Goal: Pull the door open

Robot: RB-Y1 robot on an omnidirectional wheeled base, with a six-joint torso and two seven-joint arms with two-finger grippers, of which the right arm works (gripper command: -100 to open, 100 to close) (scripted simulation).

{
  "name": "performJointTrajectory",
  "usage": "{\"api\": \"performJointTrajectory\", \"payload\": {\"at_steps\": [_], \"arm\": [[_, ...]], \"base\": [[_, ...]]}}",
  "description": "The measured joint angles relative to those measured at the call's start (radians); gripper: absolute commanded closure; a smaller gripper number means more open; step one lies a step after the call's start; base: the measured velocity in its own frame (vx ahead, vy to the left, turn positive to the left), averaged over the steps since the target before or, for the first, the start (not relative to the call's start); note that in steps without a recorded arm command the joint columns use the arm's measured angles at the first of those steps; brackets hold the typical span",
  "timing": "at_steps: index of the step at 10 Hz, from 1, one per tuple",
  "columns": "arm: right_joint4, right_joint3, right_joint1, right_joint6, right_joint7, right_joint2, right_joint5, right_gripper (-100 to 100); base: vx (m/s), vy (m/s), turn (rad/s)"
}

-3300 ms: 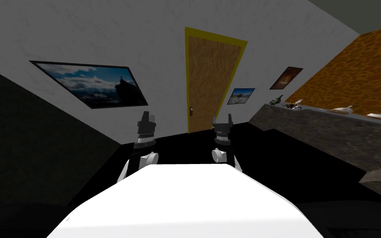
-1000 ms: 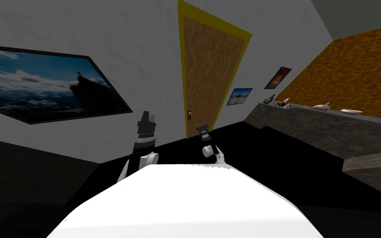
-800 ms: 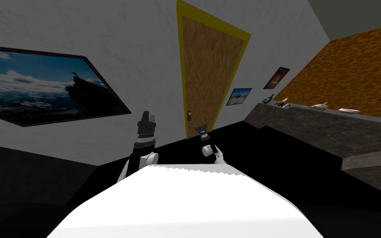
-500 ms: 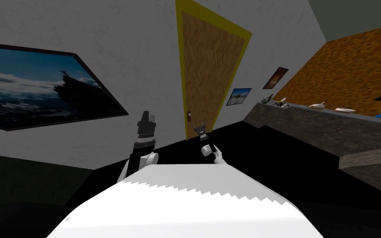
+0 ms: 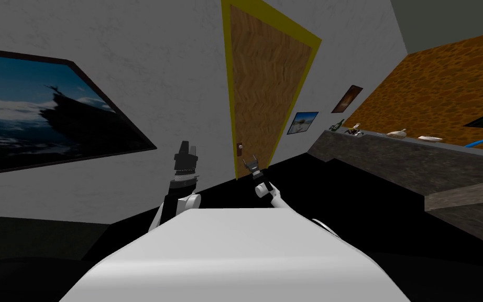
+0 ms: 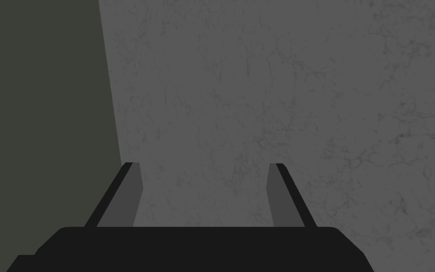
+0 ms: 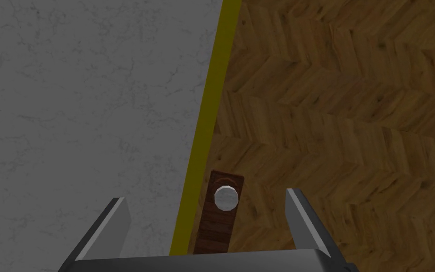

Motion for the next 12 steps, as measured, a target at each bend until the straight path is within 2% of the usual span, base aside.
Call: {"api": "performJointTrajectory", "payload": {"at_steps": [1, 7, 12], "arm": [[0.037, 0.014, -0.021, -0.005, -0.024, -0.003, -0.010, -100], [0.148, 0.081, -0.096, 0.010, -0.148, -0.042, -0.073, -100], [0.220, 0.126, -0.145, 0.026, -0.230, -0.066, -0.119, -100]], "base": [[0.084, 0.045, -0.049], [0.088, 0.042, -0.045], [0.084, 0.044, -0.036]]}}
